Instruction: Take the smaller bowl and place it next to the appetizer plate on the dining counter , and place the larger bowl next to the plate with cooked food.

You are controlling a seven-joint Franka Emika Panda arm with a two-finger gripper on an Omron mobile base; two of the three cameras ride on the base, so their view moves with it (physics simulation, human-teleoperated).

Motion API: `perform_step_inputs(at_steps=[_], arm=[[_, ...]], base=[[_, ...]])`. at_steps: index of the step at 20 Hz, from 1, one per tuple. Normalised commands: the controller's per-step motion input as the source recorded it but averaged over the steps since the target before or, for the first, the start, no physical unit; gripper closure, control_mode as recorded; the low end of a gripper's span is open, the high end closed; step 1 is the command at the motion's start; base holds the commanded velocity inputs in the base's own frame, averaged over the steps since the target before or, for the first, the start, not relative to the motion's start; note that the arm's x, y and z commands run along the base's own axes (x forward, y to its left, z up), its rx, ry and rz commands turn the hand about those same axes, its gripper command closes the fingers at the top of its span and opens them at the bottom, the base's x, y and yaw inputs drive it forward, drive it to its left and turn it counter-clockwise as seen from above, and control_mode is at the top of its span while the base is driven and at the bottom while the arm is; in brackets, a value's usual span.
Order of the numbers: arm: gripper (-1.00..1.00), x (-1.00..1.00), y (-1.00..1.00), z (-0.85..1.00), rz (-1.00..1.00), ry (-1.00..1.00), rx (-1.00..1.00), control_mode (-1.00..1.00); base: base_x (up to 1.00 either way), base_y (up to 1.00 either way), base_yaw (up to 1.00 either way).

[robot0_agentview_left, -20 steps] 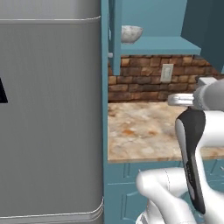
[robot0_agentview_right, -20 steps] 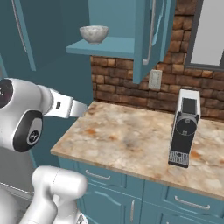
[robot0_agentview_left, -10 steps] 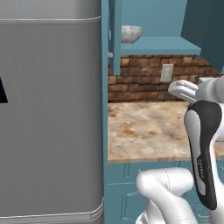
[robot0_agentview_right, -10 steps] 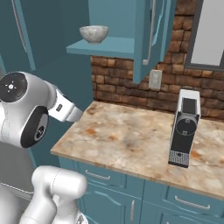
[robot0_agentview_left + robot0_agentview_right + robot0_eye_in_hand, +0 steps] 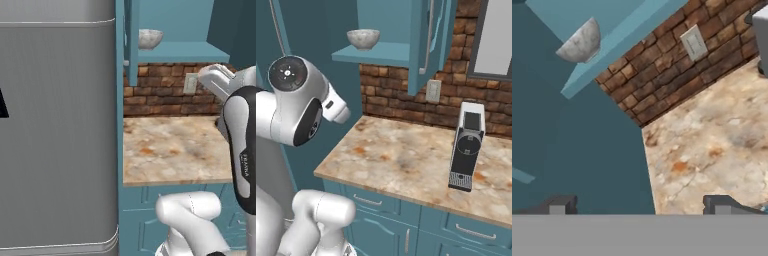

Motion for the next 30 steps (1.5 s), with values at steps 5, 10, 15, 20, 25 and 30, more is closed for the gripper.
perform_step_inputs(at_steps=[5,10,15,20,25,30], arm=[[-1.0,0.74,0.0,0.4,0.0,0.0,0.08,-1.0],[-1.0,0.83,0.01,0.22,0.0,0.0,0.03,-1.0],[-1.0,0.6,0.01,0.24,0.0,0.0,0.0,-1.0],[-1.0,0.59,0.02,0.32,0.02,0.0,0.0,-1.0],[-1.0,0.77,0.07,0.33,0.01,0.0,0.0,-1.0],[-1.0,0.79,0.04,0.21,0.0,0.0,0.0,-1.0]], base=[[0.0,0.0,0.0],[0.0,0.0,0.0],[0.0,0.0,0.0],[0.0,0.0,0.0],[0.0,0.0,0.0],[0.0,0.0,0.0]])
